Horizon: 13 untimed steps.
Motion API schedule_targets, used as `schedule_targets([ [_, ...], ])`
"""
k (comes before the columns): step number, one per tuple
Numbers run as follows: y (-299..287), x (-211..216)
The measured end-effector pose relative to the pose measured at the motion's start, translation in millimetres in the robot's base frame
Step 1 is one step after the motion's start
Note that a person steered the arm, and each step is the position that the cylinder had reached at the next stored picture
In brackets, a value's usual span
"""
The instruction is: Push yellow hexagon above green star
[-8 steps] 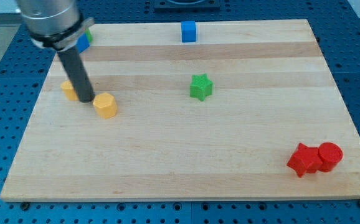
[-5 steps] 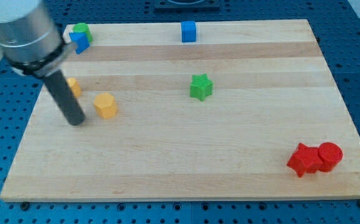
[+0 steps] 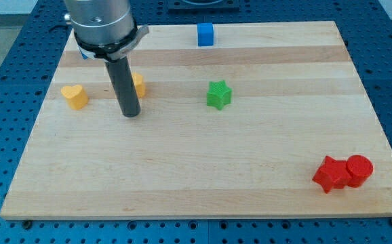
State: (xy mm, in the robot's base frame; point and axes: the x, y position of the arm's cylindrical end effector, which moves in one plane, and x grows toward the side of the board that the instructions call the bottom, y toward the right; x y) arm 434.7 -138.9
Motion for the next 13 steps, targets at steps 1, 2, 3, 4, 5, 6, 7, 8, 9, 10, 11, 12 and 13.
schedule_targets([
  [1, -1.9, -30.5],
  [2, 30.1, -50.9],
  [3, 75.7, -63.9],
  [4, 77.9, -51.8],
  [5, 63.0, -24.1],
  [6, 23.0, -22.2],
  [7, -7.3, -29.2],
  [8, -30.7, -33.4],
  [9, -30.9, -57.1],
  [10, -2.5, -84.2],
  [11, 54.3, -97.0],
  [12, 117.1, -99.0],
  [13, 140.3, -103.9],
])
